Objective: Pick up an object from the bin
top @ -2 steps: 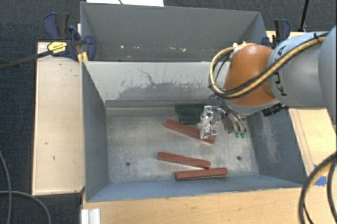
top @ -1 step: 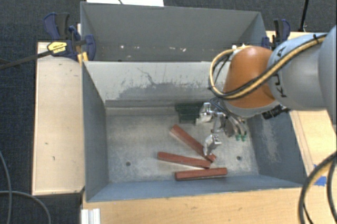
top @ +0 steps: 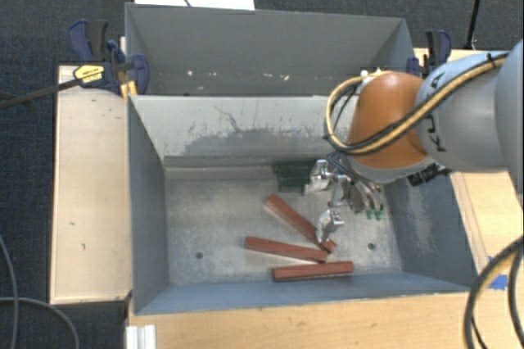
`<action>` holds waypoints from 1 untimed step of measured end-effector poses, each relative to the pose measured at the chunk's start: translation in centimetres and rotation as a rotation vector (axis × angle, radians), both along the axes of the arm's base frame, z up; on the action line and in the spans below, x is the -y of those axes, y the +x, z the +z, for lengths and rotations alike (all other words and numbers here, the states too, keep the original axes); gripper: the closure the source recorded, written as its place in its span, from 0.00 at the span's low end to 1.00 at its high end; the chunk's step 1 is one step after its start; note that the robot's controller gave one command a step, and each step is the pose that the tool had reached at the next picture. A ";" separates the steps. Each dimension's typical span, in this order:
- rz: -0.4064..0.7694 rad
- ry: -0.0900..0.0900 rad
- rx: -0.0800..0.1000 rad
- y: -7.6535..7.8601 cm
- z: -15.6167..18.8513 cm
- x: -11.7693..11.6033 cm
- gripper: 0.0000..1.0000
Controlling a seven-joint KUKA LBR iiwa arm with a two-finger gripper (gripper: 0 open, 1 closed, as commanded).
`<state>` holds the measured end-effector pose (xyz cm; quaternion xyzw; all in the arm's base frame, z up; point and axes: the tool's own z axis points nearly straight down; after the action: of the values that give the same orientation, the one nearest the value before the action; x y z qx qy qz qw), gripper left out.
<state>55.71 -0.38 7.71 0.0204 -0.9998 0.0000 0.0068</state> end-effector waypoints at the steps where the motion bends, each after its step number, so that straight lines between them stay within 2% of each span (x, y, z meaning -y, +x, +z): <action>1: -0.046 0.000 0.042 -5.1 0.2 -3.5 1.00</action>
Offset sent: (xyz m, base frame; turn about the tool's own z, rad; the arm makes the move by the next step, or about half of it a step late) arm 0.0000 0.0000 0.0000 0.0000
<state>50.64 3.12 7.86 -0.0028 -0.9999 0.0001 -0.0144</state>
